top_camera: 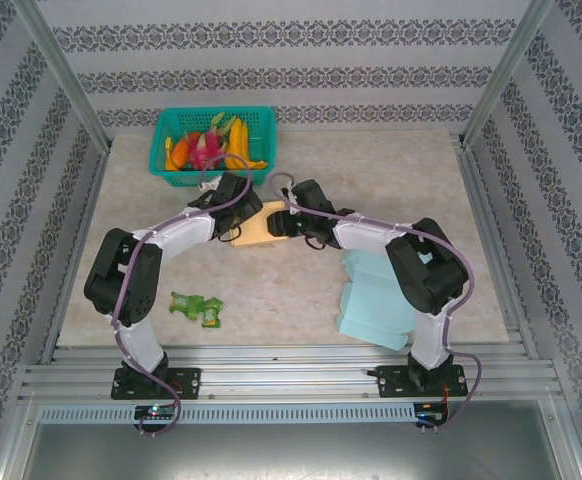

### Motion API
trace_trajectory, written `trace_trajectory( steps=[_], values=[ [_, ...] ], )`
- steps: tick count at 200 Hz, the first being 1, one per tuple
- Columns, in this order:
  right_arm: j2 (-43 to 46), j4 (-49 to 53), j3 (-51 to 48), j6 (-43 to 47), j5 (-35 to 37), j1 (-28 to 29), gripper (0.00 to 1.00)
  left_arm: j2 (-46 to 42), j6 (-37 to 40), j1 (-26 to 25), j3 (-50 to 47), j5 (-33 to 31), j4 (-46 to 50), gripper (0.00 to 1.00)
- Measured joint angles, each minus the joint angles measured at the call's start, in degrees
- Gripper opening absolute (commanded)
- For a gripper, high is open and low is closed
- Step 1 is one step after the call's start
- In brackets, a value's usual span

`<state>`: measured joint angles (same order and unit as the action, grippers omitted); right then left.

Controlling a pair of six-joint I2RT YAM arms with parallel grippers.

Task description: Fold the paper box

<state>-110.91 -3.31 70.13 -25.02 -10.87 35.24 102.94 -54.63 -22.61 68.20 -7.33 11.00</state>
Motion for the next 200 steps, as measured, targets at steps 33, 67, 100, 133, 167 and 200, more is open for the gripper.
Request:
trace_trajectory(
  steps=[33,67,100,133,167,200],
  values=[
    [-3.76,-1.05,4.79,-1.07,0.76,0.09,0.56,2.62,2.91,2.08,4.70,-1.05,1.55,0.86],
    [-7.04,-2.54,6.67,-2.27,1.44,0.07,0.56,6.12,5.99,2.62,8.37,-2.49,2.40,0.86],
    [-9.29,-3.74,7.19,-2.71,1.64,0.15,0.57,9.20,8.48,2.64,9.07,-3.78,2.40,0.88],
    [-9.35,-7.61,6.12,-3.37,2.51,0.28,0.60,9.94,10.49,2.58,9.09,-5.11,2.51,0.92],
    [-7.41,-10.58,1.92,-3.58,3.93,0.28,0.60,9.84,11.85,2.32,9.20,-6.16,2.71,0.93],
    [-2.64,-10.71,-2.69,-3.58,5.73,0.26,0.60,6.91,12.24,2.32,8.92,-6.95,3.58,0.94]
  ],
)
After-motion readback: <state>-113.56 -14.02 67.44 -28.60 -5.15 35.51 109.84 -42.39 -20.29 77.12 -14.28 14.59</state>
